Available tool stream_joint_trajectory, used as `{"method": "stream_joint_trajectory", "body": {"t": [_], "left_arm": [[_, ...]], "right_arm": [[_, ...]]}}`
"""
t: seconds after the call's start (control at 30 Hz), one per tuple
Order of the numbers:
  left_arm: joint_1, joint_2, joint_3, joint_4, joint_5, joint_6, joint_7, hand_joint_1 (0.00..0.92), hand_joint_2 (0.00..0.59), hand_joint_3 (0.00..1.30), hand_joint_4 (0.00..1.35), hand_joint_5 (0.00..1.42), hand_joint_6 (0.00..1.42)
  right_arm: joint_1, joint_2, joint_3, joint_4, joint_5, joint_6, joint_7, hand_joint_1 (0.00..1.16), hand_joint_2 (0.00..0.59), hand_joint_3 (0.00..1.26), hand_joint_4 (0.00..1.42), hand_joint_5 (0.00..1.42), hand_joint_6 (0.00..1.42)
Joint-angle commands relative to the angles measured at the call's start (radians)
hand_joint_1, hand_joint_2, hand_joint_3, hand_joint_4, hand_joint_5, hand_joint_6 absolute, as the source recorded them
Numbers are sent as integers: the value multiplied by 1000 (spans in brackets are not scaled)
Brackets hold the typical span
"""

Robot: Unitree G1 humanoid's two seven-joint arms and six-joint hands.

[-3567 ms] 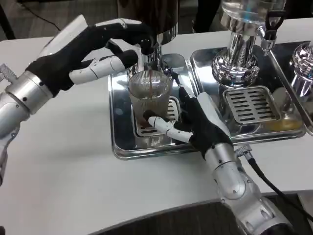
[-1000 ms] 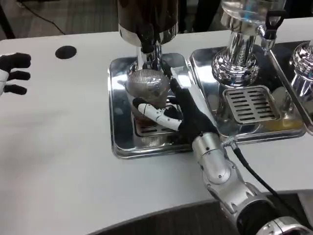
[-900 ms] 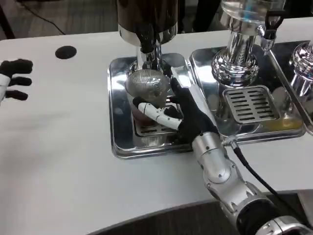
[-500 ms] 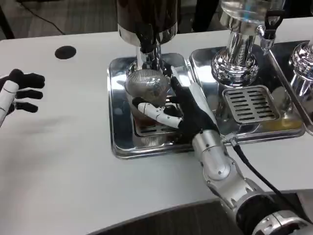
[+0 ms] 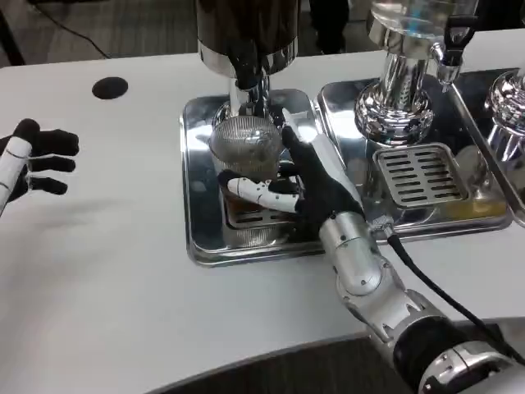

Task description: Grasp the cup under the faucet to collect the drink, then remove the cup.

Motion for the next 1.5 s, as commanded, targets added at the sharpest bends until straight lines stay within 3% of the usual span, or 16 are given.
{"method": "stream_joint_trajectory", "body": {"t": [0.03, 0.27, 0.5, 0.77, 1.5], "left_arm": [[16, 16, 6, 6, -13, 22, -20, 0, 153, 511, 405, 414, 579], [20, 17, 8, -1, -19, 34, -31, 0, 158, 517, 412, 414, 577], [25, 20, 7, -7, -30, 44, -44, 0, 165, 524, 420, 414, 577], [27, 24, 4, -9, -36, 51, -57, 0, 170, 533, 439, 428, 577], [9, 34, 3, 25, -30, 41, -59, 0, 178, 515, 456, 441, 565]], "right_arm": [[-23, 41, 2, 17, -3, 20, -18, 728, 150, 0, 0, 83, 288], [-24, 57, -1, 22, -2, 29, -55, 725, 140, 0, 0, 202, 376], [-36, 81, 14, 29, -14, 41, -97, 736, 153, 85, 147, 409, 668], [-31, 87, 35, 28, -20, 45, -126, 737, 152, 196, 245, 542, 890], [-1, 84, 81, 8, -60, 24, -297, 760, 169, 419, 441, 703, 1092]]}}
